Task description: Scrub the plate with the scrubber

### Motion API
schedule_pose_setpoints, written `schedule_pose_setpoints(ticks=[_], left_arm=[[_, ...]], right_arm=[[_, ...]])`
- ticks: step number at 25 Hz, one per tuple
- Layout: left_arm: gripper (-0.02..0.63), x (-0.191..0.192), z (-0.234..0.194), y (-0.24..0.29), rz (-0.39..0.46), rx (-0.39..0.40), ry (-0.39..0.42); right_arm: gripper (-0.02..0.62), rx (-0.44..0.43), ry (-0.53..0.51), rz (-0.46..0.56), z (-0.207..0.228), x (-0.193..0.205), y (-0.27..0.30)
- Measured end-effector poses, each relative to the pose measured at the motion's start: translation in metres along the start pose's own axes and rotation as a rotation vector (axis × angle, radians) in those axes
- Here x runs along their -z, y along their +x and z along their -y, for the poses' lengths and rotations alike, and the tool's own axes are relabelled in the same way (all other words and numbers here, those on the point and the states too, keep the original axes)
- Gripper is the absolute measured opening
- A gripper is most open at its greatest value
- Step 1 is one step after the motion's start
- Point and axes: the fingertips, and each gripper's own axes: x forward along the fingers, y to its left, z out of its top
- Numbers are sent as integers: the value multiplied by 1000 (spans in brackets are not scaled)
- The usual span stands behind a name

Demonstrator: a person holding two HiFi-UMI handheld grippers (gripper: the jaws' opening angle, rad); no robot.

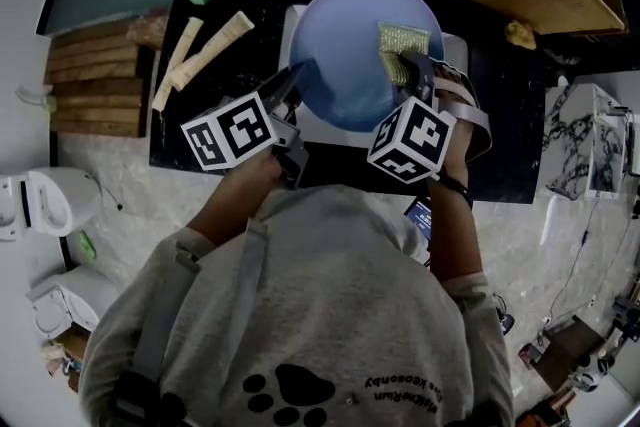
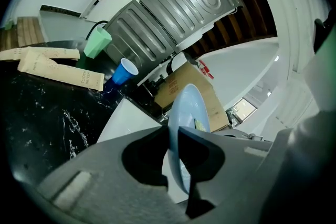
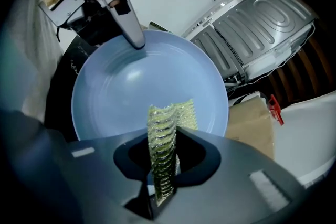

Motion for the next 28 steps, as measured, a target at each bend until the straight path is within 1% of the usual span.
schedule_pose_setpoints(ticks=[7,10,15,19,24,28], left_arm=[[40,-9,-4,-2,27,-5,-4],[41,-14,-5,-2,43,-8,12],[43,-26,-6,-5,82,-25,91],[43,-31,-1,-4,102,-11,106],[43,-43,7,-6,153,-15,215],[44,-49,15,-7,175,-4,264]], right_arm=[[71,-62,7,-2,-15,-1,-3],[71,-86,-4,-5,-23,-1,-2],[71,-128,-23,-11,-41,-1,2],[71,-154,-29,-5,-49,-3,3],[71,-188,-30,5,-56,-4,3],[71,-212,-34,9,-61,-6,1]])
